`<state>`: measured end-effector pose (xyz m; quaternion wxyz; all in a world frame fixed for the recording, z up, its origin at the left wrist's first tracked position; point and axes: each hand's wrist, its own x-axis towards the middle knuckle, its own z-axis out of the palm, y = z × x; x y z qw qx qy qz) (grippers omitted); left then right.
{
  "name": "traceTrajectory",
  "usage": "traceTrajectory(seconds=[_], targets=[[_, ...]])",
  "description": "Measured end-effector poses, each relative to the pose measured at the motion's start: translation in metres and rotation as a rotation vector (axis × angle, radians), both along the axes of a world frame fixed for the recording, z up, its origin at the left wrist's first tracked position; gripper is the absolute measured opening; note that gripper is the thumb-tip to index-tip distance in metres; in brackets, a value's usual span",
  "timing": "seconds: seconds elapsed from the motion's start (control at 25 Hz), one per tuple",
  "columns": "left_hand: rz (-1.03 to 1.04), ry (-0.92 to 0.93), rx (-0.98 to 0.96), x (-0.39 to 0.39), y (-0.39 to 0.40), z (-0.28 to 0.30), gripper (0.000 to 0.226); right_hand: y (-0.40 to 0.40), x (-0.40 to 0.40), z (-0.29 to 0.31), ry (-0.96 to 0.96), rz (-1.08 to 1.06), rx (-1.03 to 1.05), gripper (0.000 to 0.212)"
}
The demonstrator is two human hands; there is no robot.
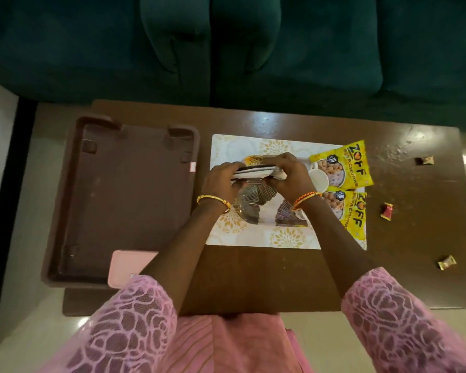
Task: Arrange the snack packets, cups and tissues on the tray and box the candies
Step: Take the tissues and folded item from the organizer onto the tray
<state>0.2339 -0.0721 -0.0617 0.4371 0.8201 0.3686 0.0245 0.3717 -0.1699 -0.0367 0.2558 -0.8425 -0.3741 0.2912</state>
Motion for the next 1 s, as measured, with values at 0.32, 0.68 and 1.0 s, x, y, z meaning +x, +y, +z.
traceTrajectory(seconds=[0.32, 0.68, 1.0], targets=[[0.015, -0.037, -0.039, 0.070, -0.022, -0.057, 0.040, -0.023, 0.080, -0.057, -0.065, 0.090, 0.053, 0.041], [-0.055, 0.060, 0.009, 0.092, -0.006, -0.074, 0.041, -0.024, 0.092, -0.073, -0.082, 0.067, 0.120, 0.041], [-0.015, 0.079, 0.113, 0.088, -0.013, -0.078, 0.042, -0.023, 0.092, -0.079, -0.112, 0.075, 0.025, 0.045]])
